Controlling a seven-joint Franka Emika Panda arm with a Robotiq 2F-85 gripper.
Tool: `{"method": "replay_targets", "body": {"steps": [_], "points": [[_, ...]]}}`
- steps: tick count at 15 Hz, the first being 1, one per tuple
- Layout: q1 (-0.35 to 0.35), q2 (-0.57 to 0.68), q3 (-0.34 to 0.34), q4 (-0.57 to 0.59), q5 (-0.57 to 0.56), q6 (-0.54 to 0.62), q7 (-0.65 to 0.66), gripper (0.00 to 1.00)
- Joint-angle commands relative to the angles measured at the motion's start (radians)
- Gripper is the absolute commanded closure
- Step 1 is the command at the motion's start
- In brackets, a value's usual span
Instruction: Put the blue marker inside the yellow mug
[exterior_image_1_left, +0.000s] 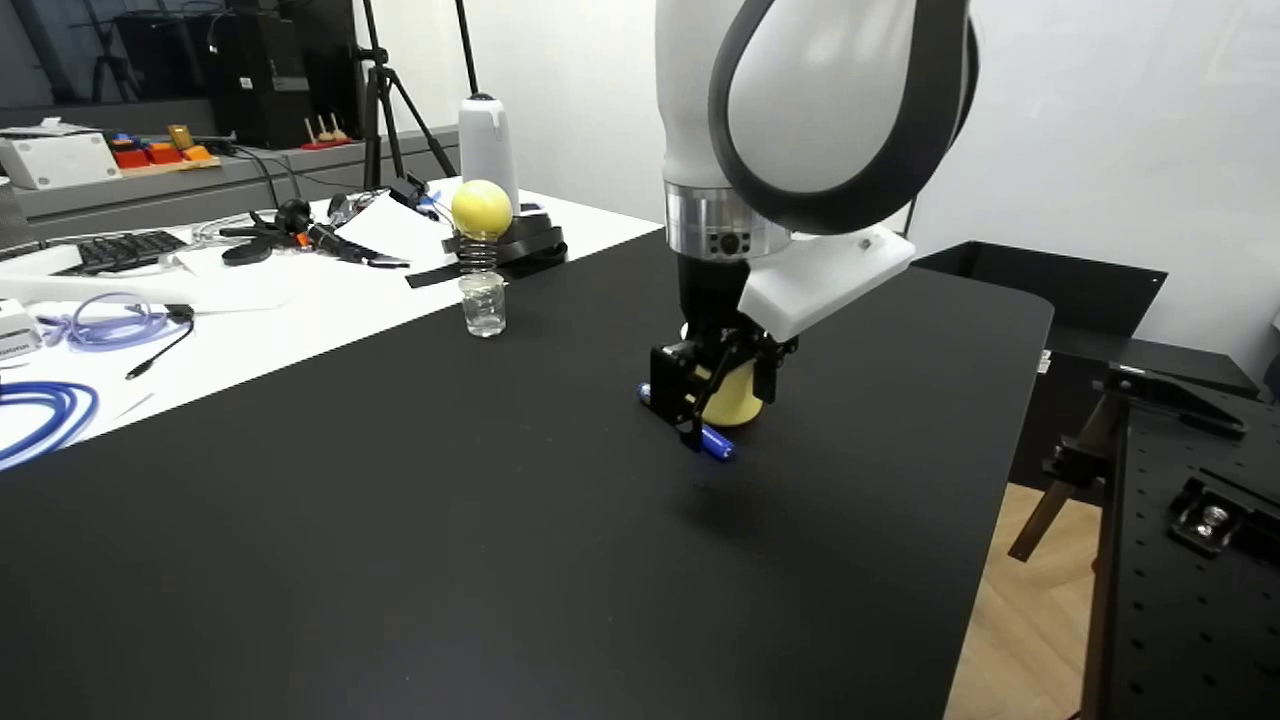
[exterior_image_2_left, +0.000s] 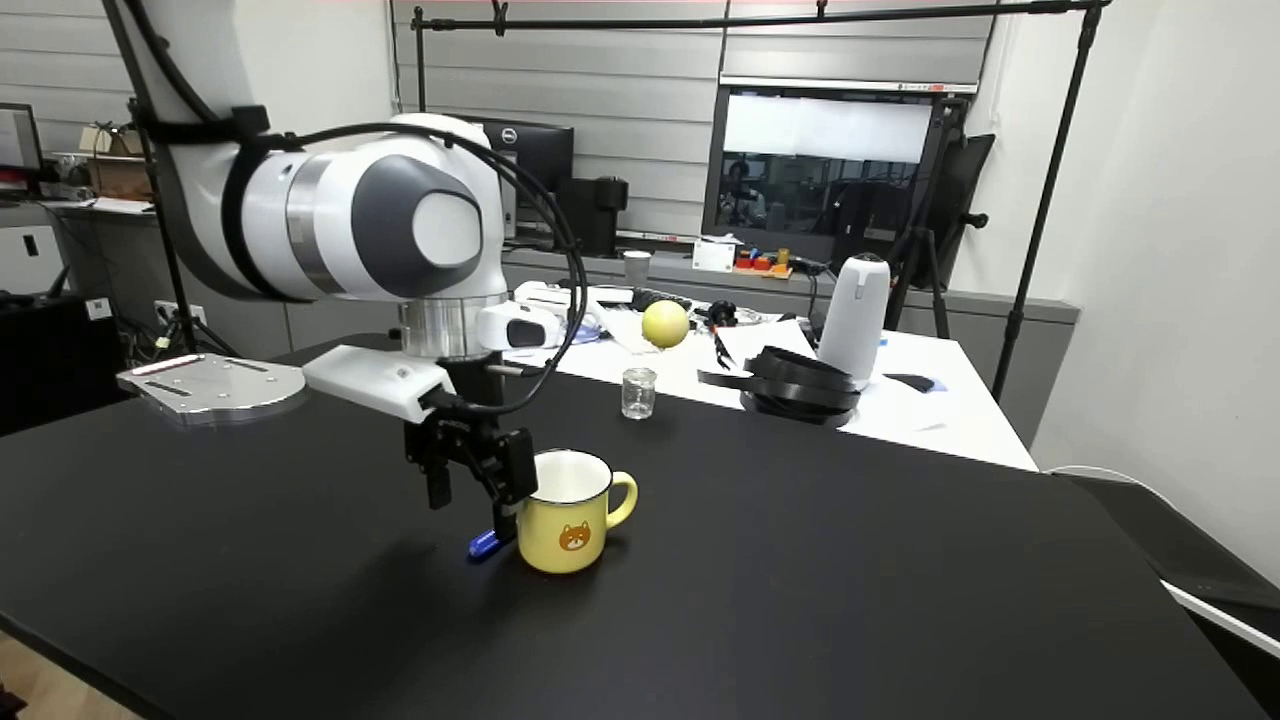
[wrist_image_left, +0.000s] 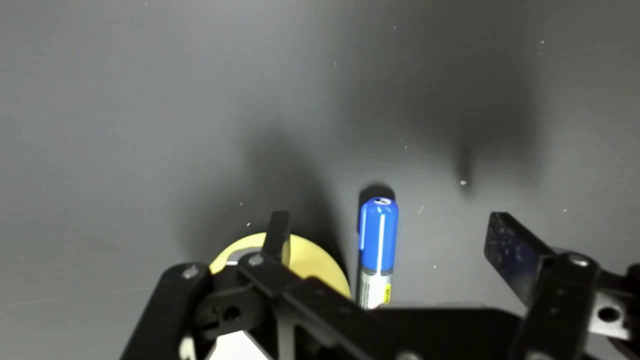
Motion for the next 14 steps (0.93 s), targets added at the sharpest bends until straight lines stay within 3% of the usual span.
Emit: {"method": "replay_targets", "body": {"steps": [1,6,7,9,14], "points": [[0.080,0.067,-0.068,0.037,0.004,0.057,0.070,0.00],[0.141,0.122,-0.110,0.049,0.077,0.111,0.094,0.00],[0.155,0.130,-0.121,0.052,0.094,0.114,0.105,0.25],[0.183,0.142,-0.148,0.055,0.120,0.127,0.121,0.33],[0.207,0.144,-0.169,0.057,0.181,0.132,0.135,0.69]]}}
